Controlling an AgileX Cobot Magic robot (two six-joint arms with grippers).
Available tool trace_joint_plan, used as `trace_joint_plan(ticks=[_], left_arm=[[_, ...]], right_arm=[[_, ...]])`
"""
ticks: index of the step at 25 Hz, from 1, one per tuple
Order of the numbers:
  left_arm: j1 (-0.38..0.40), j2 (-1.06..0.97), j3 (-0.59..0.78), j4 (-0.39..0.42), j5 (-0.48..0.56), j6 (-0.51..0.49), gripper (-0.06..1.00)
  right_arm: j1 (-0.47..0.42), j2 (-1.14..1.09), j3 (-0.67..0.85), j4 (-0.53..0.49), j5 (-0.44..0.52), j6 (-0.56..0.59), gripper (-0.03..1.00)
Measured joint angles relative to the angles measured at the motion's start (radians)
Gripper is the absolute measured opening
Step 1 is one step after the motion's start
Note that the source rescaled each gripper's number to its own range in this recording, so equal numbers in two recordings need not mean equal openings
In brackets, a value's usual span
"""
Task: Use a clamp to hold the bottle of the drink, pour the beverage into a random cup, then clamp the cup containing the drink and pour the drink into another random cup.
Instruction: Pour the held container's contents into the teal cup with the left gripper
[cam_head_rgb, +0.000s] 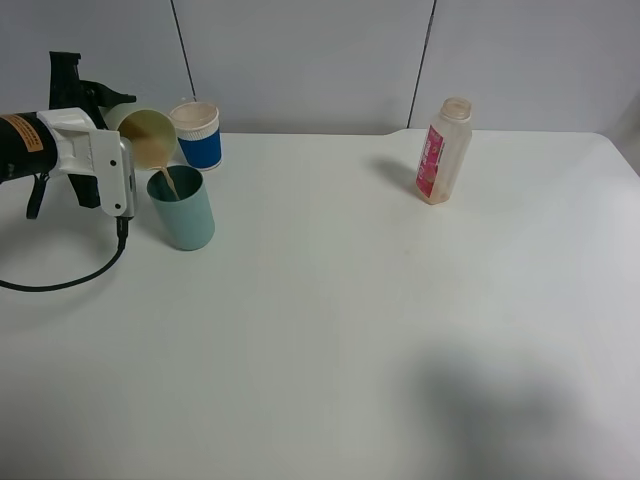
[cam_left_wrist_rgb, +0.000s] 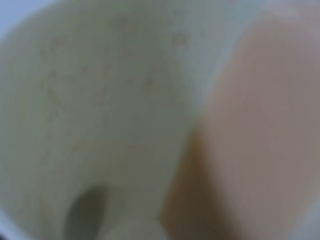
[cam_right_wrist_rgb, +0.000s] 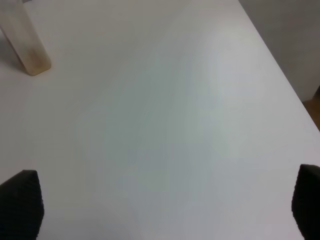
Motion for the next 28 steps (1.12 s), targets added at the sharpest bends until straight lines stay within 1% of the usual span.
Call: trace_joint_plan(ticks=[10,28], left_arm=[[0.000,0.000,0.000,0.000,-0.002,0.034,0.01],[0.000,0.000,0.000,0.000,-0.004,0.036,0.01]], right_arm=[[0.000,0.000,0.000,0.000,0.000,0.000,0.99],[0.000,0.000,0.000,0.000,0.000,0.000,0.99]])
